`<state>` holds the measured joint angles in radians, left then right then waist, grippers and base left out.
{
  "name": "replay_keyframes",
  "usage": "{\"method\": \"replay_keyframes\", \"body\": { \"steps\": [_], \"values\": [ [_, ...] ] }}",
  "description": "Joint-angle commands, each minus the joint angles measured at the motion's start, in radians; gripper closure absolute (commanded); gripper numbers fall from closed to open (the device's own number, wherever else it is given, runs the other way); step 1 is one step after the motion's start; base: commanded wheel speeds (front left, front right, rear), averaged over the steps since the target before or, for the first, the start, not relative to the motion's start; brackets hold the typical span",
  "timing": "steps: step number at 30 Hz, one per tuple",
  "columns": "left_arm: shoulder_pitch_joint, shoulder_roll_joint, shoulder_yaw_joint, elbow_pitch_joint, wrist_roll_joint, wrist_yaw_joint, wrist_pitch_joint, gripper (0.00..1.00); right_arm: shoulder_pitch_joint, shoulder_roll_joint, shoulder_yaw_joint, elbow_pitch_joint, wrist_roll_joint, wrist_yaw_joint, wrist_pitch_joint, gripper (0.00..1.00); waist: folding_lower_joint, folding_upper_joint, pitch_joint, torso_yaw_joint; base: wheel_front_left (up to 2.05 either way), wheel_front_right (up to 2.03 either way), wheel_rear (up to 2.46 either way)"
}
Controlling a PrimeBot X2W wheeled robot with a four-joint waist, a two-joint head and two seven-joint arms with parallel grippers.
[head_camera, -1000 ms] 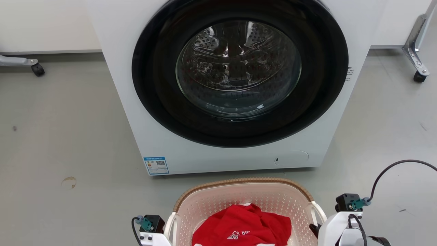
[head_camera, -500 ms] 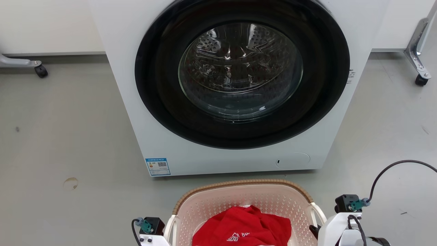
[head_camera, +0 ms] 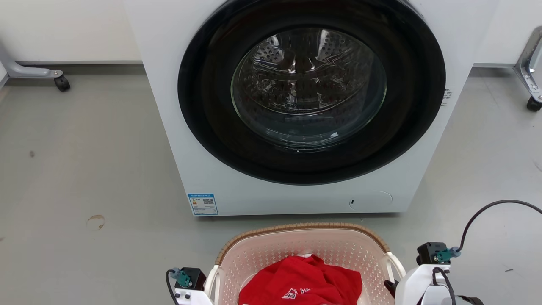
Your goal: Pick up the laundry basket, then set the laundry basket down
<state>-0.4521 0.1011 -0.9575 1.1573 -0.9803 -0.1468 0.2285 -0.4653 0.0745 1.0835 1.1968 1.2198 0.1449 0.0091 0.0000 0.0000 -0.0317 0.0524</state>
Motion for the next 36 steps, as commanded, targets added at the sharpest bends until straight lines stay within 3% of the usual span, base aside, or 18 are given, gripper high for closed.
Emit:
{"method": "replay_keyframes", "body": {
  "steps": [1,36],
  "values": [
    [-0.029,0.144,0.019,0.057,0.0,0.016,0.0,1.0,-0.029,-0.13,-0.004,0.051,0.008,-0.014,-0.021,1.0,0.0,0.0,0.0,0.001,0.0,0.0,0.0],
    [-0.035,0.154,-0.047,0.062,-0.072,0.016,-0.02,1.0,-0.045,-0.131,0.033,0.049,0.038,-0.014,-0.014,1.0,0.0,0.0,0.003,-0.009,0.0,0.0,0.0]
  ]
}}
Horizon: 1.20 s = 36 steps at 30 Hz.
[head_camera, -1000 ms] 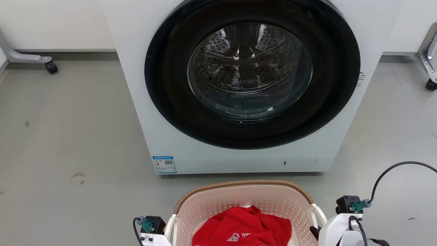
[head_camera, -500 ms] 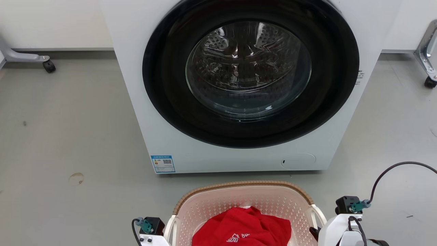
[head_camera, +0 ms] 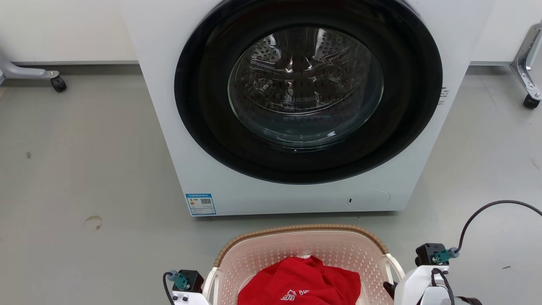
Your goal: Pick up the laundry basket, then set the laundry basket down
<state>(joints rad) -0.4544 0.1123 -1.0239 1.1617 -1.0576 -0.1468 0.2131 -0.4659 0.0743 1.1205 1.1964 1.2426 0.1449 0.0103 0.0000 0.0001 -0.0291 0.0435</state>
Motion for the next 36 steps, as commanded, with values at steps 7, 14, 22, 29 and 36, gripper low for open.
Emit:
{"method": "replay_keyframes", "body": {
  "steps": [7,14,22,29,36],
  "values": [
    [-0.035,0.145,0.005,0.058,-0.006,0.016,-0.005,1.0,-0.045,-0.13,0.002,0.049,0.022,-0.014,-0.012,1.0,0.0,-0.0001,0.001,-0.003,0.0,0.0,0.0],
    [-0.036,0.146,-0.009,0.06,-0.016,0.016,-0.008,1.0,-0.045,-0.13,0.009,0.049,0.028,-0.014,-0.013,1.0,0.0,-0.0001,0.001,-0.007,0.0,0.0,0.0],
    [-0.036,0.146,-0.021,0.061,-0.027,0.016,-0.008,1.0,-0.044,-0.129,0.016,0.051,0.034,-0.014,-0.013,1.0,0.0,-0.0001,0.0,-0.011,0.0,0.0,0.0],
    [-0.038,0.147,-0.033,0.063,-0.037,0.016,-0.01,1.0,-0.046,-0.13,0.021,0.051,0.04,-0.014,-0.015,1.0,0.0,-0.0001,0.003,-0.013,0.0,0.0,0.0],
    [-0.041,0.145,-0.044,0.065,-0.046,0.016,-0.01,1.0,-0.048,-0.133,0.027,0.051,0.045,-0.014,-0.015,1.0,0.0,-0.0001,0.011,-0.011,0.0,0.0,0.0]
  ]
}}
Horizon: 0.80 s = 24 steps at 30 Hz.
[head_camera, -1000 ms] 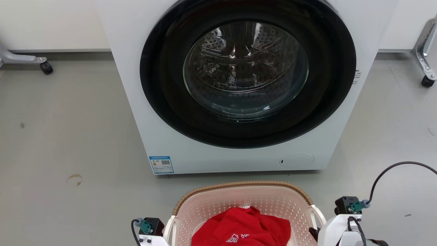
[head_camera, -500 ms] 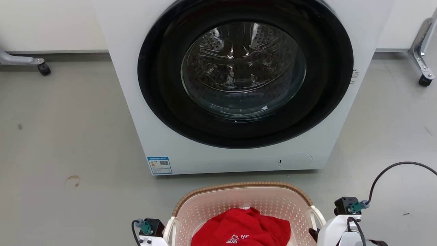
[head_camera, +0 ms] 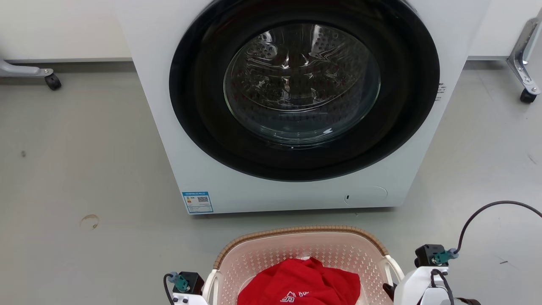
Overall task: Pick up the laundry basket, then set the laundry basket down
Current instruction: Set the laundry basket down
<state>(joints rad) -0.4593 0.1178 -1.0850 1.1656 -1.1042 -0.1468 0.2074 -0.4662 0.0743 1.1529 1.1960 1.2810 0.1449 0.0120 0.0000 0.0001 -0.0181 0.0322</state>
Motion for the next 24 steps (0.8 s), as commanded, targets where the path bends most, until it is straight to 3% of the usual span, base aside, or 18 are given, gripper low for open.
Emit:
{"method": "replay_keyframes", "body": {
  "steps": [1,13,24],
  "values": [
    [-0.037,0.139,0.014,0.062,-0.002,0.016,-0.006,1.0,-0.048,-0.134,-0.004,0.05,0.008,-0.014,-0.017,1.0,0.0,-0.0001,0.003,0.0,0.0,0.0,0.0],
    [-0.053,0.135,-0.017,0.055,-0.002,0.016,-0.027,1.0,-0.058,-0.142,0.006,0.046,0.014,-0.014,-0.032,1.0,0.0,-0.0001,0.038,-0.004,0.0,0.0,0.0],
    [-0.118,0.116,-0.04,0.05,0.002,0.016,-0.064,1.0,-0.116,-0.169,0.01,0.032,0.011,-0.014,-0.073,1.0,0.0,-0.0001,0.164,-0.006,0.0,0.0,0.0]
  ]
}}
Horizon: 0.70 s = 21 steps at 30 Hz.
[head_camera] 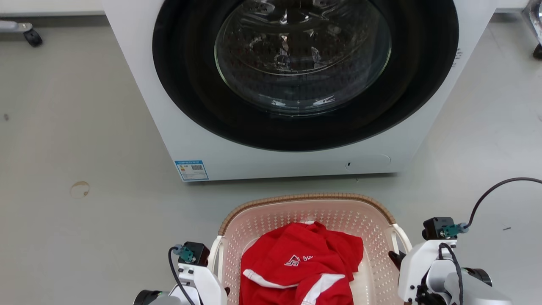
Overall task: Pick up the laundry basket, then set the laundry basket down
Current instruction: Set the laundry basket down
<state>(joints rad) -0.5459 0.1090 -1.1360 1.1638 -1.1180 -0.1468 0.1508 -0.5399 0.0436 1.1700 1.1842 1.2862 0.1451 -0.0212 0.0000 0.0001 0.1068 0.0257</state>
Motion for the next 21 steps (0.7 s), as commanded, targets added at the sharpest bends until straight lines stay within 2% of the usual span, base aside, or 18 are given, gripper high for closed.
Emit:
{"method": "replay_keyframes", "body": {
  "steps": [1,21],
  "values": [
    [-0.032,0.125,0.011,0.051,0.016,0.016,-0.007,1.0,-0.043,-0.138,-0.007,0.044,0.006,-0.014,-0.039,1.0,0.0,-0.0001,0.039,0.001,0.0,0.0,0.0],
    [-0.206,0.074,-0.033,0.051,0.031,0.016,-0.093,1.0,-0.18,-0.209,-0.001,0.008,-0.002,-0.014,-0.147,1.0,0.0,-0.0001,0.323,0.012,0.0,0.0,0.0]
  ]
}}
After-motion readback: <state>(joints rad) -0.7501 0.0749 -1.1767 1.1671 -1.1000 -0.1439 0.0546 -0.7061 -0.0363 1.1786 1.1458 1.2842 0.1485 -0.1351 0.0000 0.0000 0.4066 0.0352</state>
